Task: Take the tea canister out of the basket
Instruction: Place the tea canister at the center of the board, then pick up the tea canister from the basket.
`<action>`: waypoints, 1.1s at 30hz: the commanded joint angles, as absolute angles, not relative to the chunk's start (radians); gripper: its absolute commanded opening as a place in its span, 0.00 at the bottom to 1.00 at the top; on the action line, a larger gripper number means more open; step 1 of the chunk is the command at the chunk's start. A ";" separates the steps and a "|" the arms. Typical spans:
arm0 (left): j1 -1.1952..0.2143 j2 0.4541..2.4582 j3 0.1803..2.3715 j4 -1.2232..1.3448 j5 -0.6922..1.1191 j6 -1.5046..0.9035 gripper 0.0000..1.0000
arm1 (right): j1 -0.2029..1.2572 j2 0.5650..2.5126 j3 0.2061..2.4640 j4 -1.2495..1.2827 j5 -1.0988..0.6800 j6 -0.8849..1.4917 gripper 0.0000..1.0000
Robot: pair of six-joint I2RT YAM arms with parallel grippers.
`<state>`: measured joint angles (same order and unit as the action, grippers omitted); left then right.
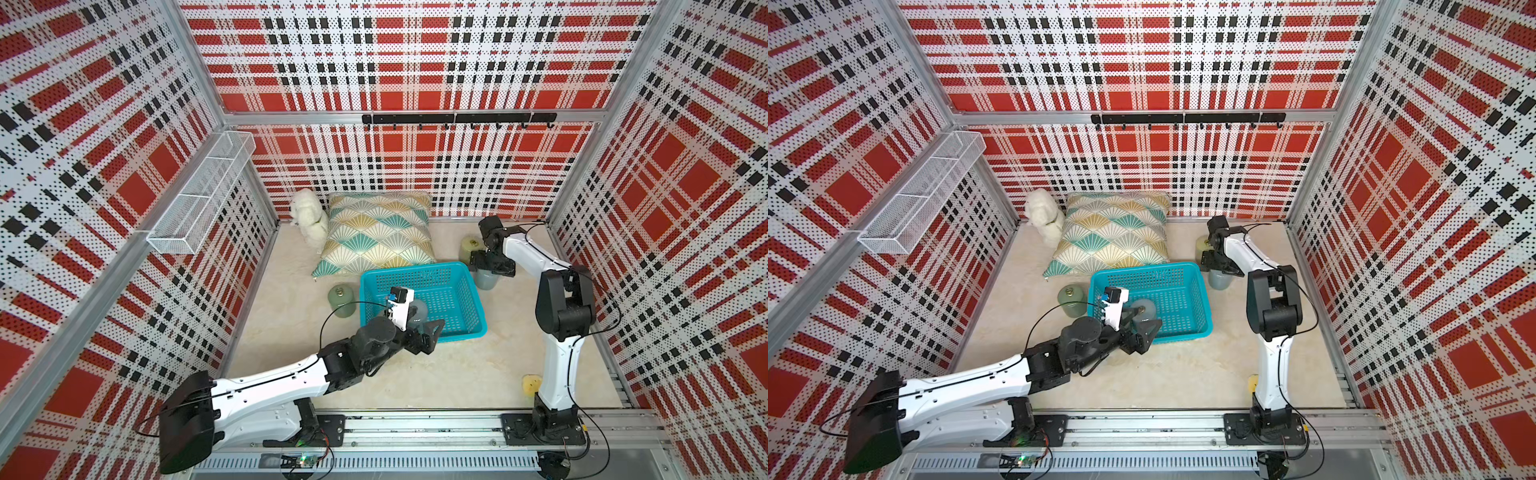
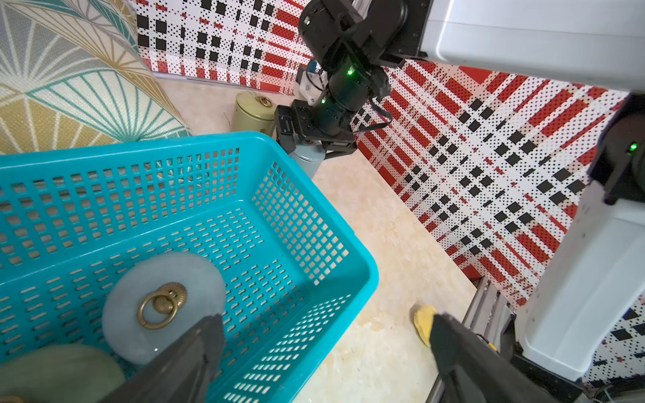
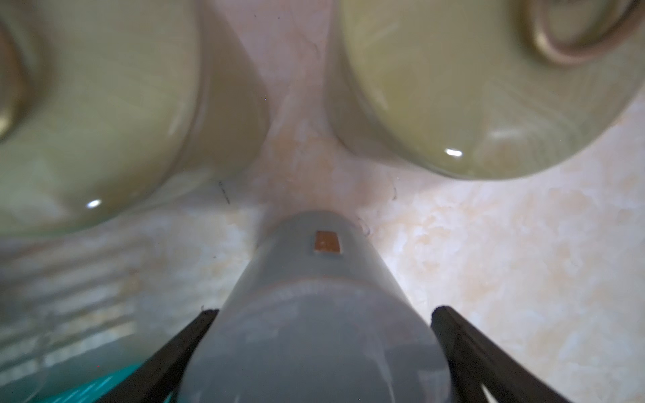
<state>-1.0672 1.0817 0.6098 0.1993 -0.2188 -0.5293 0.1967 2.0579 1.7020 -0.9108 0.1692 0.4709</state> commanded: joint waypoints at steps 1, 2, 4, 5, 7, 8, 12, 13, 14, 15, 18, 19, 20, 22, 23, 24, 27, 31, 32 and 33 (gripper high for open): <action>-1.050 1.057 0.598 0.184 -0.237 -0.523 0.99 | 0.195 1.938 1.682 -0.898 0.176 0.496 1.00; -1.043 1.055 0.598 0.181 -0.238 -0.523 0.99 | 0.195 1.914 1.669 -0.895 0.179 0.500 1.00; -1.028 1.049 0.598 0.175 -0.243 -0.525 0.99 | 0.193 1.862 1.644 -0.883 0.181 0.506 1.00; -1.019 1.048 0.597 0.172 -0.243 -0.528 0.99 | 0.193 1.836 1.625 -0.872 0.179 0.509 1.00; -1.000 1.044 0.597 0.170 -0.240 -0.531 0.99 | 0.193 1.795 1.608 -0.868 0.182 0.512 1.00; -0.992 1.043 0.598 0.164 -0.242 -0.534 0.99 | 0.193 1.776 1.600 -0.871 0.181 0.512 1.00; -0.957 1.048 0.614 0.135 -0.248 -0.539 0.99 | 0.201 1.668 1.542 -0.832 0.163 0.517 1.00; -0.948 1.052 0.621 0.123 -0.251 -0.537 0.99 | 0.208 1.634 1.516 -0.805 0.155 0.515 1.00; -0.937 1.056 0.628 0.112 -0.252 -0.537 0.99 | 0.216 1.603 1.484 -0.783 0.143 0.512 1.00; -0.928 1.061 0.634 0.103 -0.254 -0.537 0.99 | 0.227 1.576 1.464 -0.766 0.135 0.510 1.00; -0.906 1.076 0.648 0.080 -0.263 -0.537 0.99 | 0.288 1.503 1.407 -0.726 0.150 0.486 1.00; -0.902 1.081 0.653 0.070 -0.269 -0.539 1.00 | 0.315 1.482 1.383 -0.708 0.150 0.476 1.00; -0.898 1.087 0.660 0.059 -0.275 -0.540 1.00 | 0.343 1.465 1.358 -0.684 0.147 0.468 1.00; -0.894 1.104 0.676 0.029 -0.288 -0.541 0.98 | 0.386 1.435 1.308 -0.637 0.144 0.461 1.00; -0.891 1.116 0.687 0.008 -0.297 -0.542 0.97 | 0.404 1.419 1.281 -0.603 0.128 0.454 1.00; -0.890 1.126 0.697 -0.010 -0.304 -0.543 0.97 | 0.418 1.406 1.258 -0.575 0.105 0.450 1.00; -0.887 1.155 0.732 -0.085 -0.336 -0.556 0.96 | 0.456 1.361 1.175 -0.469 0.035 0.438 1.00; -0.881 1.197 0.771 -0.164 -0.343 -0.574 0.94 | 0.503 1.319 1.078 -0.344 -0.085 0.406 1.00; -0.879 1.211 0.783 -0.188 -0.339 -0.578 0.93 | 0.514 1.315 1.060 -0.324 -0.116 0.397 1.00; -0.877 1.224 0.795 -0.213 -0.338 -0.581 0.93 | 0.521 1.309 1.044 -0.309 -0.142 0.392 1.00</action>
